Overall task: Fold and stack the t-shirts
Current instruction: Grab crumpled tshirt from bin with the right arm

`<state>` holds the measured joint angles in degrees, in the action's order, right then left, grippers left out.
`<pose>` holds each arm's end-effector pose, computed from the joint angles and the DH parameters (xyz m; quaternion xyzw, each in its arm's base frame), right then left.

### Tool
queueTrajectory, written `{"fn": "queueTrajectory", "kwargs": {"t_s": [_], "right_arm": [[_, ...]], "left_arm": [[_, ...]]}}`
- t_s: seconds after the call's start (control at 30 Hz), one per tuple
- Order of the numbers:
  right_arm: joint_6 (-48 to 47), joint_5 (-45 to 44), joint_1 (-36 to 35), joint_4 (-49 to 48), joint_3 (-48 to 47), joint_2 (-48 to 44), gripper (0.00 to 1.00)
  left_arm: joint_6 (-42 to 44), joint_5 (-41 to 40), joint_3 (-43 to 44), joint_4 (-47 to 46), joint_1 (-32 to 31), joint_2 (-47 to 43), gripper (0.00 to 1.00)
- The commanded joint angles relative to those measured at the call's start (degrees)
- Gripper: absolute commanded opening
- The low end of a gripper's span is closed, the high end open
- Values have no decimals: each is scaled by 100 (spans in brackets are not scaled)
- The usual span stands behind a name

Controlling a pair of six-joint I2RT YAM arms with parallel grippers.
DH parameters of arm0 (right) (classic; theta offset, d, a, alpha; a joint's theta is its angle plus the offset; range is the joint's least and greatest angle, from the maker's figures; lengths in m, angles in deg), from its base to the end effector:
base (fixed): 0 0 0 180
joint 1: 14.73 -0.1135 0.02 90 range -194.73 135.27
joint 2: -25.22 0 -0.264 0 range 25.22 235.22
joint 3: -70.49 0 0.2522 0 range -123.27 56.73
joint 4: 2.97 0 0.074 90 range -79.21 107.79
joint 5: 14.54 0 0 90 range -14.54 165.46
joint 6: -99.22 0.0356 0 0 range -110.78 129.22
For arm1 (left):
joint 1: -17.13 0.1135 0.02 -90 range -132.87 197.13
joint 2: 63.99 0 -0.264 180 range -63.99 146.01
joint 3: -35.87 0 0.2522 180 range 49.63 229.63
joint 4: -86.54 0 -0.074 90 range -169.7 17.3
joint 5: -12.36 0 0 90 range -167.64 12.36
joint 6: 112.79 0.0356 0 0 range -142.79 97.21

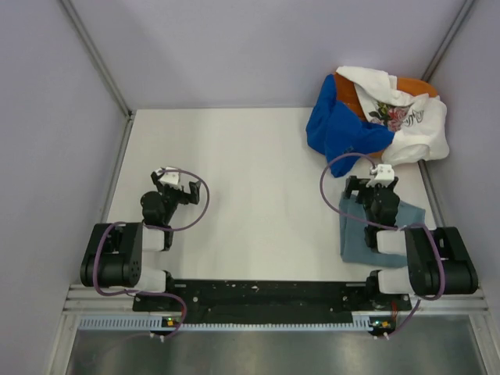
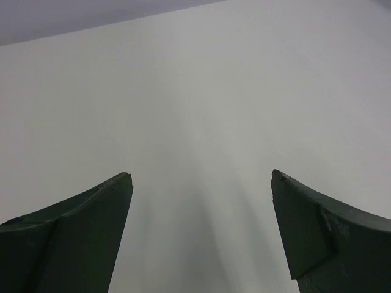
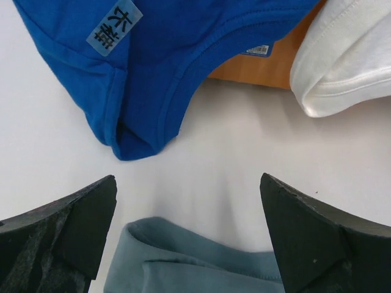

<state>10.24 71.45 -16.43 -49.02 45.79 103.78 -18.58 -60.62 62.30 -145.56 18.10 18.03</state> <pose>0.2248 0.0042 0.1537 0.0185 0.7533 -0.0108 0.6573 0.2339 -0.0065 0.1603 0.1217 0.7171 -0.0770 0.6819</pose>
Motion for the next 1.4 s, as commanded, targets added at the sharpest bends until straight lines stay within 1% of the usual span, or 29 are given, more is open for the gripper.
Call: {"fn": "queueTrajectory", "kwargs": {"t_s": [0.0, 0.07, 0.13, 0.23, 0.3, 0.33, 0.37, 0.4, 0.43, 0.47, 0.5, 0.57, 0.63, 0.67, 0.73, 0.77, 0.83, 0.93, 0.97, 1.07, 1.13, 1.2, 1.3, 1.37], "right_arm": [[-66, 322, 20, 362, -145, -735, 99], [-49, 278, 29, 1169, -320, -1253, 99], [-23, 383, 29, 1314, -374, -1798, 99], [-14, 1049, 29, 1523, -496, -2510, 99], [134, 1297, 11, 2172, -855, -2889, 99], [223, 1289, 20, 2584, -1153, -3021, 99], [371, 1280, 29, 3111, -1443, -3118, 99], [547, 1306, 20, 3577, -1812, -3128, 98], [636, 1341, 20, 3965, -2207, -3084, 98], [758, 1368, 20, 4403, -2550, -2962, 96], [873, 1359, 29, 5008, -3128, -2804, 94], [1101, 1289, 29, 5906, -4000, -2296, 87], [1146, 1289, 29, 6803, -4826, -1585, 81], [1120, 1297, 29, 7208, -5221, -1268, 77], [998, 1254, 29, 7719, -5855, -565, 72], [953, 1228, 20, 7878, -6128, -292, 70], [866, 1140, 29, 7932, -6498, 175, 68], [821, 1034, 72, 7941, -6982, 746, 68], [847, 1121, 116, 7967, -7122, 939, 67], [1145, 1560, 362, 7976, -7501, 1450, 64], [1321, 1623, 433, 7976, -7668, 1722, 63], [1558, 1623, 477, 7976, -7800, 2012, 63], [1822, 1850, 512, 7976, -7906, 2303, 61], [1928, 2052, 530, 7968, -7976, 2426, 53]], "left_arm": [[19, -23, 113, -207, -18, -10, 99], [27, -32, 113, -207, -1, -2, 99], [19, -23, 113, -207, -9, -2, 99], [27, -32, 122, -190, -18, -2, 99], [-86, -215, 148, -138, -18, -63, 98], [-182, -538, 357, 298, -9, -185, 98], [-279, -689, 716, 1112, -1, -386, 99], [-280, -673, 1129, 1964, -9, -528, 99], [-167, -464, 1637, 2912, -1, -616, 99], [147, -149, 2060, 3861, -9, -626, 99], [333, 176, 2430, 4341, -18, -582, 98], [527, 651, 2827, 5063, -18, -512, 97], [800, 1424, 3153, 5748, -27, -450, 97], [862, 1619, 3398, 6161, -27, -450, 97], [1046, 1980, 3794, 6978, -27, -459, 96], [1073, 2042, 3979, 7226, -18, -511, 96], [1082, 2025, 4260, 7596, -27, -625, 96], [1144, 1902, 4542, 7966, -18, -783, 96], [1118, 1876, 4604, 8062, -27, -784, 96], [1126, 1893, 4841, 8466, -27, -714, 95], [1126, 1893, 4929, 8634, -27, -670, 95], [1126, 1841, 4939, 8678, -27, -643, 94], [1161, 1656, 4938, 8670, -36, -643, 93], [1196, 1612, 4965, 8670, -44, -643, 92]]}}
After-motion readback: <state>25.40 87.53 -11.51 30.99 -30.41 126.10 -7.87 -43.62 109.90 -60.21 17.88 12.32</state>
